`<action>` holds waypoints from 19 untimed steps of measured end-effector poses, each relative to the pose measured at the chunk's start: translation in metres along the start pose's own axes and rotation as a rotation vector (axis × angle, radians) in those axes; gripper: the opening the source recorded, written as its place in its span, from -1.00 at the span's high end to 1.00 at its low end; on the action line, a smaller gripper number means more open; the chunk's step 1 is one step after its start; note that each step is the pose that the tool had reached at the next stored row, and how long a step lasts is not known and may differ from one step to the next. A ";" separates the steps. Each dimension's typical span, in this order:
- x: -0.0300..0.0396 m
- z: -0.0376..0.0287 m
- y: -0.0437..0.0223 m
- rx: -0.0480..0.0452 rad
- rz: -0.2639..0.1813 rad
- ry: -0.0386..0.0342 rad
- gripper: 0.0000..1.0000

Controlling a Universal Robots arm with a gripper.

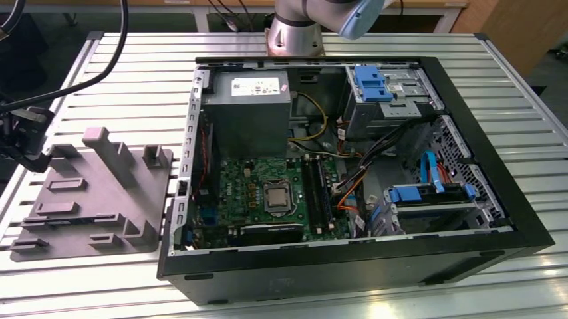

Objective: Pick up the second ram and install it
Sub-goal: 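Reach for the second ram, then pick up the second ram and move it above second insertion slot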

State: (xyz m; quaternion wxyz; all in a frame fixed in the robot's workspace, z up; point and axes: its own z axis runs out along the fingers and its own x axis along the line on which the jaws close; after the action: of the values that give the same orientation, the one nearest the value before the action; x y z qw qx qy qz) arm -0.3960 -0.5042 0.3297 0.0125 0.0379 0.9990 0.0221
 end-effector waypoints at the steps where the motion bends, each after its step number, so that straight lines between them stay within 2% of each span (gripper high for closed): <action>1: 0.0006 0.0005 -0.0001 0.0001 0.000 0.0001 0.79; 8: 0.0040 0.0040 -0.0005 0.0001 0.000 0.0001 0.79; 19: 0.0060 0.0041 -0.0007 0.0000 0.000 0.0002 0.79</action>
State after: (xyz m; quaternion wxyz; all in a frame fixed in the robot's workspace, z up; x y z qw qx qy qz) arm -0.4019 -0.5042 0.3254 0.0124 0.0379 0.9990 0.0221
